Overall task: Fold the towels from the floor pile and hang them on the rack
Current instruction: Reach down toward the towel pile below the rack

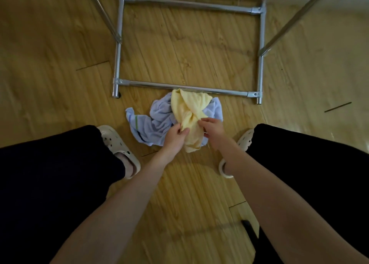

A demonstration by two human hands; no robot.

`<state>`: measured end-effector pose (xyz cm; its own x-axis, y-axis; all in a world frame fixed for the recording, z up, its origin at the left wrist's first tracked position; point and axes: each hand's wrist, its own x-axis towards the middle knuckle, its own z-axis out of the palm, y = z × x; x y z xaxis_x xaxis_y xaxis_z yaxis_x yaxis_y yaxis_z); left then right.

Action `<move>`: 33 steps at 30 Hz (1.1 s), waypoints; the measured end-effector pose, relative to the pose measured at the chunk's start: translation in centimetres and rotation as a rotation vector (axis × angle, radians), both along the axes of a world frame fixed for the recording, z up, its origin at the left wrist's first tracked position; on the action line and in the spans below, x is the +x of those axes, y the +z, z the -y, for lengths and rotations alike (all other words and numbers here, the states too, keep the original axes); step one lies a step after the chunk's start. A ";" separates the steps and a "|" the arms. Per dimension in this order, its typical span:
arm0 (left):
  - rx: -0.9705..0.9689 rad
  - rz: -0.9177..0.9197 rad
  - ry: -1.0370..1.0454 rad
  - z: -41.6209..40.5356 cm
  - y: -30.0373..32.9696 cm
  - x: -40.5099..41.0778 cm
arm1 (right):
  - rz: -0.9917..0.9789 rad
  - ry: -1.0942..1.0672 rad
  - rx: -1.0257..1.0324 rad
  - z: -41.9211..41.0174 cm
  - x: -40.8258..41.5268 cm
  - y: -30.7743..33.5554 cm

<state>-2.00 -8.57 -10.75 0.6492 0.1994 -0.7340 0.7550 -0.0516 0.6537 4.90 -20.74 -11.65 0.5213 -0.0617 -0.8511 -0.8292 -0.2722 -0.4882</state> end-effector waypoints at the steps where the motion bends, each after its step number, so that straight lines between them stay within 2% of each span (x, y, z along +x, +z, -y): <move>1: 0.007 -0.007 0.006 -0.1 0.9 -0.4 | 0.035 -0.001 -0.017 0.1 0.0 1.2; 5: 0.028 0.048 0.031 -0.4 5.3 -1.8 | 0.103 -0.127 0.027 0.8 0.1 7.0; 7: 0.038 0.117 0.037 -0.7 7.8 -2.3 | 0.204 -0.146 0.018 1.3 -0.1 10.3; 10: 0.042 0.221 -0.048 -0.6 11.9 -3.0 | 0.418 -0.028 -0.037 1.8 -1.2 15.5; 13: 0.115 0.272 -0.209 0.0 15.7 -4.1 | 0.534 0.096 0.004 2.2 -3.1 20.5; 17: 0.115 0.304 -0.330 0.2 19.9 -5.9 | 0.661 0.205 0.073 2.8 -5.4 26.8; 20: 0.196 0.366 -0.233 0.3 22.8 -7.1 | 0.745 0.319 0.114 3.1 -7.1 30.6; 23: 0.306 0.525 -0.060 0.4 25.8 -8.2 | 0.797 0.449 0.182 3.3 -9.1 33.4; 26: 0.351 0.694 -0.061 0.1 27.9 -8.7 | 0.851 0.518 0.229 3.4 -11.0 35.8; 30: 0.412 0.816 -0.155 -0.4 30.5 -9.3 | 0.941 0.471 0.214 3.7 -12.8 38.6; 33: 0.417 0.818 -0.177 -0.8 31.5 -10.3 | 0.981 0.337 0.232 4.0 -13.8 40.3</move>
<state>-12.26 -7.77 20.73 0.9786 0.1923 0.0736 0.0265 -0.4722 0.8811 -8.86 -24.70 28.60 0.9459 0.3239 -0.0213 0.0565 -0.2290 -0.9718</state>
